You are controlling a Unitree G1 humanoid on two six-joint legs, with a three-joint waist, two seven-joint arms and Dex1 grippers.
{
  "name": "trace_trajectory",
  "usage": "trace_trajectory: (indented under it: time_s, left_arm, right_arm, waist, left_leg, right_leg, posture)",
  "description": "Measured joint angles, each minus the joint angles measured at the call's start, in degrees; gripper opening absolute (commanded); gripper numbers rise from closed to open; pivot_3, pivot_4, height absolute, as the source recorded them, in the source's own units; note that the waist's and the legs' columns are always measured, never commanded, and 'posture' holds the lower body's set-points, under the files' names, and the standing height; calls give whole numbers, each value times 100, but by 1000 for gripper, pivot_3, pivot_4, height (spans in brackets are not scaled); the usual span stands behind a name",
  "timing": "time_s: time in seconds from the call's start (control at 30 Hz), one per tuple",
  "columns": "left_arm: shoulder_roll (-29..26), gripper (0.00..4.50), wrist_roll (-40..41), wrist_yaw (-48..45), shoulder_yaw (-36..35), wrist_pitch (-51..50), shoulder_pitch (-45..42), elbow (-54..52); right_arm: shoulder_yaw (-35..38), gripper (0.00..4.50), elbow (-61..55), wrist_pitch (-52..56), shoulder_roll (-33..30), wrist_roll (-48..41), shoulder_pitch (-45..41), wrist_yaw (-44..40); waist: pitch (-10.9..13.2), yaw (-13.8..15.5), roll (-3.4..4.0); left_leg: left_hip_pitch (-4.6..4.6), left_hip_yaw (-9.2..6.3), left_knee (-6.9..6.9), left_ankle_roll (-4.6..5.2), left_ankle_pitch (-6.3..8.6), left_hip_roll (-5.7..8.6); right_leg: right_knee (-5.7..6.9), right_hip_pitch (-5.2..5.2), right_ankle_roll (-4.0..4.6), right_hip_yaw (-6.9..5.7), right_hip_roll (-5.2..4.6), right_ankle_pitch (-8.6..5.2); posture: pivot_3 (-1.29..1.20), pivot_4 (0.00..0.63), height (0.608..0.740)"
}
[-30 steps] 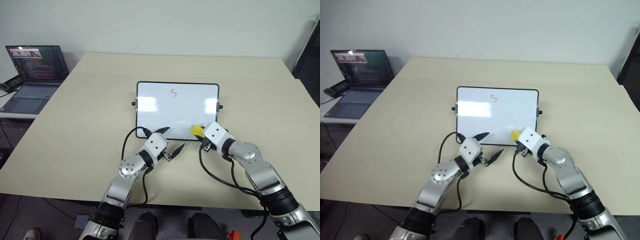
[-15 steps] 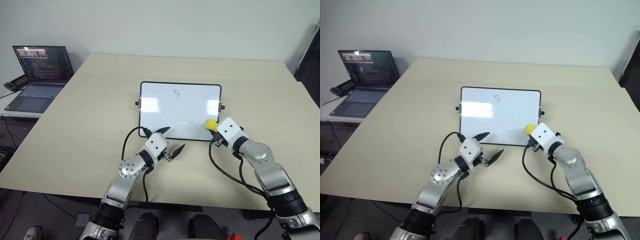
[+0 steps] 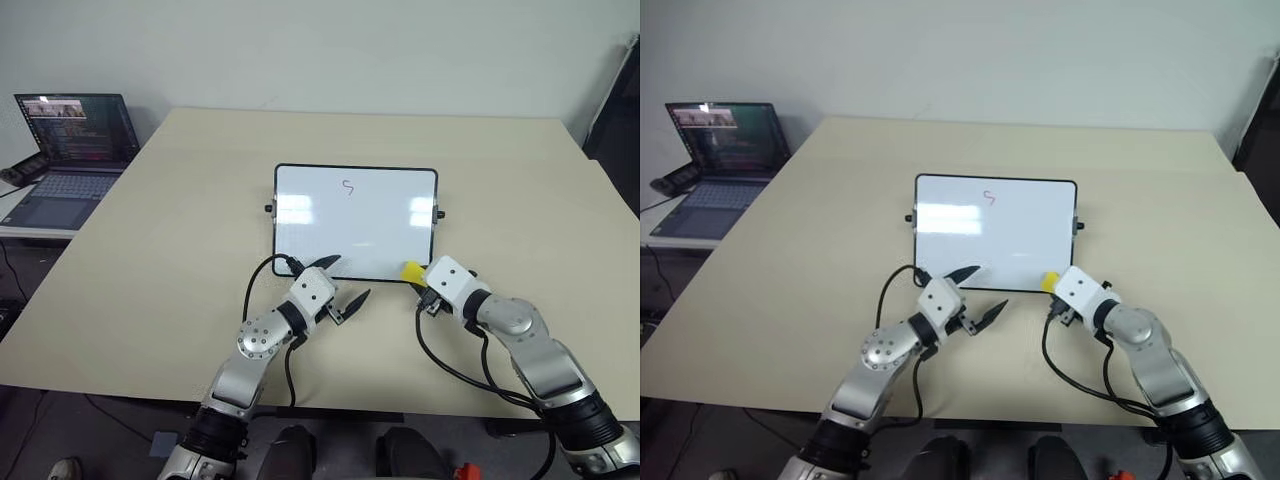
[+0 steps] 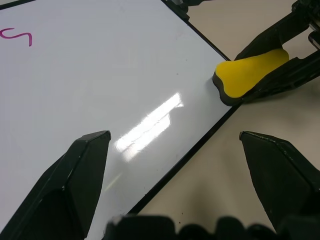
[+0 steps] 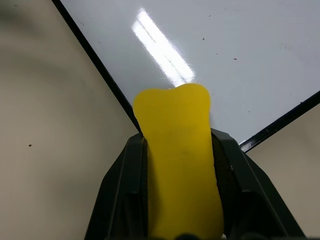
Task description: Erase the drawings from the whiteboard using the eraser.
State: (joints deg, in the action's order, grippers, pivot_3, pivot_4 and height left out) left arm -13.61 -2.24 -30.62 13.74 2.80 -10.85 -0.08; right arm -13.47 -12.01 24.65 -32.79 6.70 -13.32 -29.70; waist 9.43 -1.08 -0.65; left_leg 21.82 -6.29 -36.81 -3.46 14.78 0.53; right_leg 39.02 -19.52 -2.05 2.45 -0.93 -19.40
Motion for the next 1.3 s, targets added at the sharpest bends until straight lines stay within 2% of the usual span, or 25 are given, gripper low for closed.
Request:
trace_trajectory:
  time_s: [0.47, 0.73, 1.03, 1.3]
  left_arm:
    - [-19, 4500, -3, 4, 52, -11, 2, -16]
    - [-64, 4500, -6, 38, 41, -28, 30, -198]
    - [-52, 4500, -53, 682, -438, -47, 247, -419]
    - [-9, 4500, -117, 813, -446, -117, 245, -409]
  right_arm:
    - [370, 1300, -175, -21, 151, -126, 150, 147]
    - [396, 1300, -354, -64, 535, -320, 71, 147]
    - [656, 1300, -536, -689, 754, -608, -55, 93]
    - [537, 1300, -163, -867, 946, -573, -369, 96]
  waist:
    - [5, -21, -7]
    - [11, -67, -7]
    - [12, -58, -7]
    - [12, -63, -7]
  left_leg:
    - [9, 3, 7, 0, 0, 0]
    - [22, 10, 21, -1, 0, -1]
    - [39, 8, 20, -1, 0, -2]
    - [42, 12, 20, -1, 0, -1]
  right_leg:
    - [-2, -10, -2, 1, 0, 1]
    - [-5, -35, 0, 6, -1, 0]
    - [-5, -49, -1, 6, -2, 0]
    - [-4, -55, 0, 6, -1, 0]
  posture:
    - [0, 150, 740]
    - [0, 150, 740]
    - [0, 150, 740]
    - [0, 150, 740]
